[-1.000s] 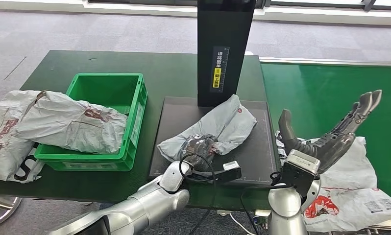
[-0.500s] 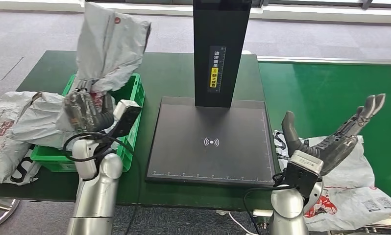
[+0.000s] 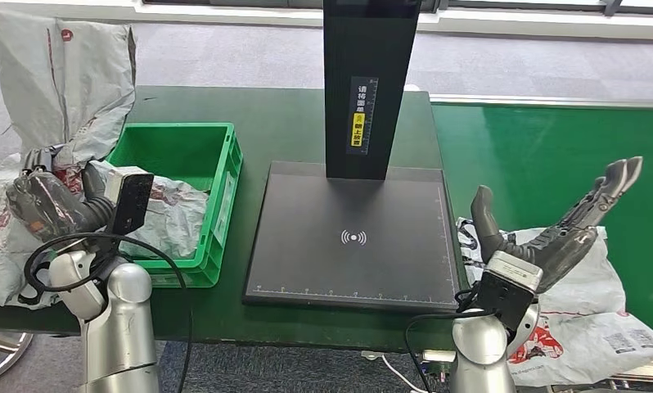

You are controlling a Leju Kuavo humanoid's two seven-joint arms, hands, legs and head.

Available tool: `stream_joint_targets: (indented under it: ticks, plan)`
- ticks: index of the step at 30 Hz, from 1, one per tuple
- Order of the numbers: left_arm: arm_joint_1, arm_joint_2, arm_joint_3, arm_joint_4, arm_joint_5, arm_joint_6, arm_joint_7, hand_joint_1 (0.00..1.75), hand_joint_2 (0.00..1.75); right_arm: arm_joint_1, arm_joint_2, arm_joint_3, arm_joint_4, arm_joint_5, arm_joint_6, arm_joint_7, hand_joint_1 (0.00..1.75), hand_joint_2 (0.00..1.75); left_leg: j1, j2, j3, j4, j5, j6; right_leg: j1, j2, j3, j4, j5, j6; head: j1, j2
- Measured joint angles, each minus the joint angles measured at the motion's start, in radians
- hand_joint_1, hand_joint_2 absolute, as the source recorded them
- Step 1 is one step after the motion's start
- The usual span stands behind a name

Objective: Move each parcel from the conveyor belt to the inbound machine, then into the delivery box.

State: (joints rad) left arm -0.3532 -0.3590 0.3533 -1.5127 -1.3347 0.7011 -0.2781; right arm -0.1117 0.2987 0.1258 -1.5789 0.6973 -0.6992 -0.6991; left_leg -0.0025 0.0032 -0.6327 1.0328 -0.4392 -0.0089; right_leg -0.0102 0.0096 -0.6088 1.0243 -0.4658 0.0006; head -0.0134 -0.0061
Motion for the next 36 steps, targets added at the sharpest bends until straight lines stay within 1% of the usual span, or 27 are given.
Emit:
stream_joint_targets:
  ticks: [7, 12, 14, 18, 23, 28, 36]
  plan:
    - [-0.006, 0.0, 0.029, 0.022, -0.008, -0.001, -0.005, 1.75, 1.75, 0.0, 0.0, 0.001, 0.0, -0.004, 0.0, 0.0, 0.0, 1.75, 0.0, 0.0, 0.0, 0.0, 0.0, 0.0, 0.0, 0.0, 0.0, 0.0, 0.0, 0.0, 0.0, 0.0]
    - [-0.016, 0.0, 0.03, 0.057, -0.044, -0.001, 0.024, 1.75, 1.75, 0.0, 0.0, 0.002, 0.0, -0.006, 0.0, 0.0, 0.0, 1.75, 0.0, 0.0, 0.0, 0.0, 0.0, 0.0, 0.0, 0.0, 0.0, 0.0, 0.0, 0.0, 0.0, 0.0]
    - [-0.026, 0.0, 0.033, 0.087, -0.066, -0.001, 0.036, 1.75, 1.75, -0.001, 0.0, 0.003, 0.0, -0.006, 0.0, 0.0, 0.0, 1.75, 0.0, 0.0, 0.0, 0.0, 0.0, 0.0, 0.0, 0.0, 0.0, 0.0, 0.0, 0.0, 0.0, 0.0]
    - [-0.049, 0.0, 0.038, 0.164, -0.116, -0.001, 0.085, 1.75, 1.75, -0.002, 0.0, 0.006, 0.005, -0.01, 0.0, 0.0, 0.0, 1.75, 0.0, 0.0, 0.0, 0.0, 0.0, 0.0, 0.0, -0.001, 0.0, 0.0, 0.0, 0.0, 0.0, 0.0]
    - [-0.079, 0.0, 0.088, 0.259, -0.143, -0.001, 0.026, 1.75, 1.75, -0.002, 0.0, 0.008, 0.009, -0.017, 0.0, 0.0, 0.0, 1.75, 0.0, 0.0, 0.0, 0.0, 0.0, 0.0, 0.0, -0.001, 0.0, 0.0, 0.0, 0.0, 0.0, 0.0]
    - [-0.098, 0.0, 0.121, 0.311, -0.143, -0.001, 0.02, 1.75, 1.75, -0.002, 0.0, 0.009, 0.016, -0.018, 0.001, 0.0, 0.0, 1.75, 0.0, -0.002, 0.0, 0.0, 0.0, 0.0, 0.0, -0.001, 0.0, 0.0, 0.0, 0.0, 0.0, 0.0]
    - [-0.102, 0.0, 0.125, 0.337, -0.143, -0.001, 0.018, 1.75, 1.75, -0.003, -0.001, 0.009, 0.018, -0.018, 0.001, 0.0, 0.0, 1.75, 0.0, -0.002, 0.0, 0.0, 0.0, 0.0, 0.0, -0.001, 0.0, 0.0, 0.0, 0.0, 0.0, 0.0]
